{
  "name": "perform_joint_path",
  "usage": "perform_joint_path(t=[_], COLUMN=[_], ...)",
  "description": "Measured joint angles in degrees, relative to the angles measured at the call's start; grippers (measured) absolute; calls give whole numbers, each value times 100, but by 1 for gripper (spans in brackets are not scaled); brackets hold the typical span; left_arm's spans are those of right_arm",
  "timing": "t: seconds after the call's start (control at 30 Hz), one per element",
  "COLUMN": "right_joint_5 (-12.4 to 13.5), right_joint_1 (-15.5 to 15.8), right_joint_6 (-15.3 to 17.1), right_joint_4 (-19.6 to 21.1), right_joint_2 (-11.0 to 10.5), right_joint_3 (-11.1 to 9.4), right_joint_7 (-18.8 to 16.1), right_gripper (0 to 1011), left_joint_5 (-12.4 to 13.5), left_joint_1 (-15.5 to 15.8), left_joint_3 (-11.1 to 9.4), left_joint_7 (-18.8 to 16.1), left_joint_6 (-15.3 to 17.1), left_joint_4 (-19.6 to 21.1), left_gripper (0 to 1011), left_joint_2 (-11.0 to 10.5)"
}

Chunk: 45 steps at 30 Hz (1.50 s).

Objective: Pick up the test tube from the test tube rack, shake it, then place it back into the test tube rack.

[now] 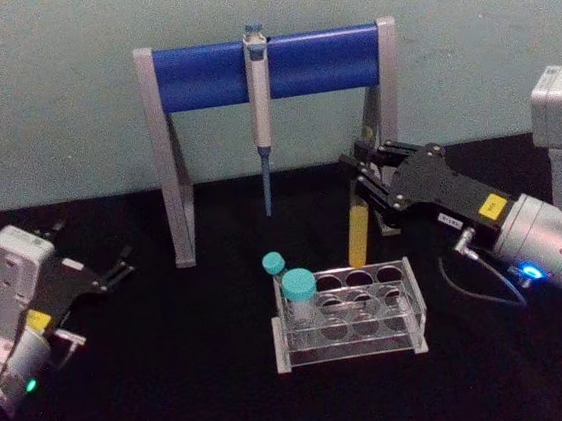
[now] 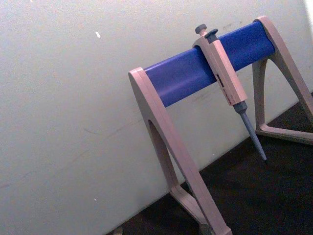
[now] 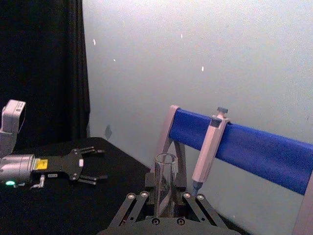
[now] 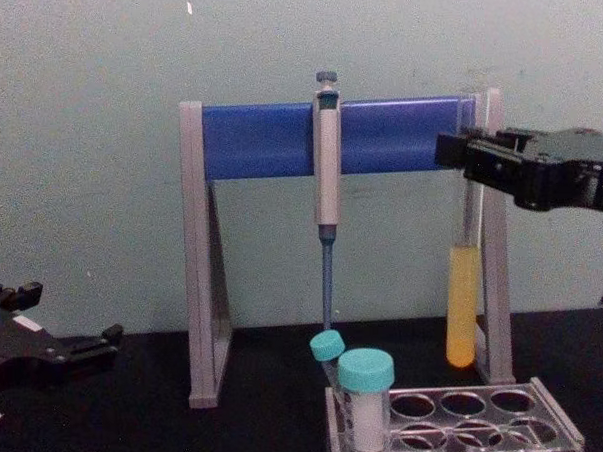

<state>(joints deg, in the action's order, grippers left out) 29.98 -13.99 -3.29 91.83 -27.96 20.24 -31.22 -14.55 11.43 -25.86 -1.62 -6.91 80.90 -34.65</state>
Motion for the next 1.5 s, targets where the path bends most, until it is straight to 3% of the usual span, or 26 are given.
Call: perform_joint_path(t=[0.57, 0.83, 1.5], right_joint_5=[100, -96, -185], right_joint_1=[-45, -113, -212], right_joint_6=[-14, -38, -39], right_joint_4=[-156, -337, -664], right_joint_2=[-53, -18, 110], right_joint_3=[111, 192, 273], right_joint_7=[-15, 82, 20], right_gripper=[235, 235, 235], left_joint_5=[0, 0, 0], left_joint_1=[0, 0, 0], left_joint_3=[0, 0, 0], left_joint_7=[0, 0, 0], left_joint_6=[0, 0, 0], left_joint_4=[0, 0, 0], left_gripper=[1001, 1001, 1001], left_joint_2=[0, 0, 0])
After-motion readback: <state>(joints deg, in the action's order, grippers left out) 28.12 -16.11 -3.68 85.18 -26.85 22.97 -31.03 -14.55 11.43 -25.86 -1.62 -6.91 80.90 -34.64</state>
